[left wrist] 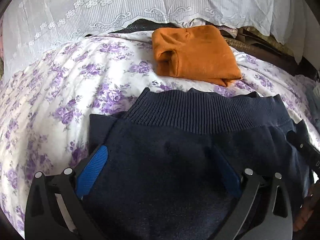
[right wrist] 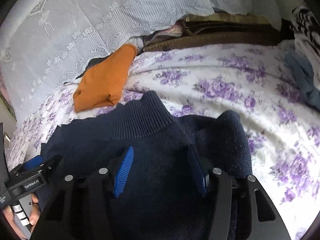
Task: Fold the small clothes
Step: 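Pinch the folded cardigan edge with the right tool and straighten it, then open the right tool and lift it off the cardigan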
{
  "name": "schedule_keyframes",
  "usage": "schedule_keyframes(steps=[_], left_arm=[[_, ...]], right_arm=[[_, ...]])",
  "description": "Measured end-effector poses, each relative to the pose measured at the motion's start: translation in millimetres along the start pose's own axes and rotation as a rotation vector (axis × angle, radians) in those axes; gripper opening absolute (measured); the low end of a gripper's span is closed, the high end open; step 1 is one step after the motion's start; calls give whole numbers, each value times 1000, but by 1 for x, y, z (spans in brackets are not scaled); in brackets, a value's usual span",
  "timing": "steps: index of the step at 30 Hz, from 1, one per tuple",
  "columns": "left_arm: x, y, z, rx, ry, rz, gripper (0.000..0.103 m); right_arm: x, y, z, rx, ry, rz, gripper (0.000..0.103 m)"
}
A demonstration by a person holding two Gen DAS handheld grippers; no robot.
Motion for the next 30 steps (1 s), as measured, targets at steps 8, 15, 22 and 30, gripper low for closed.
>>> schedule_keyframes(steps=[8,15,22,30], left_arm=[[-19,46,-9,-106,-64,-57,99],[-23,23,-27,-25,-94,5,99],[-21,59,-52,-76,-78,25,99],[-35,88,-73,-121,-147,85,99]], right_arm=[[-7,23,-10,-22,-7,-30,61],[-17,23,-18,-16,-45,-22,67],[-45,55,-31,-40,-154,26,68],[-77,79,-53,-14,-287,97,68]])
Point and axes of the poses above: each gripper's, at about its wrist camera, not at the fingertips, and y roughly against the way its jaws point, x to its left, z to its top, the point moved 3 cm from there along -y, roughly the way its jaws point, and after that the axes turned 7 degrees about -z, right-handed, at the moved point
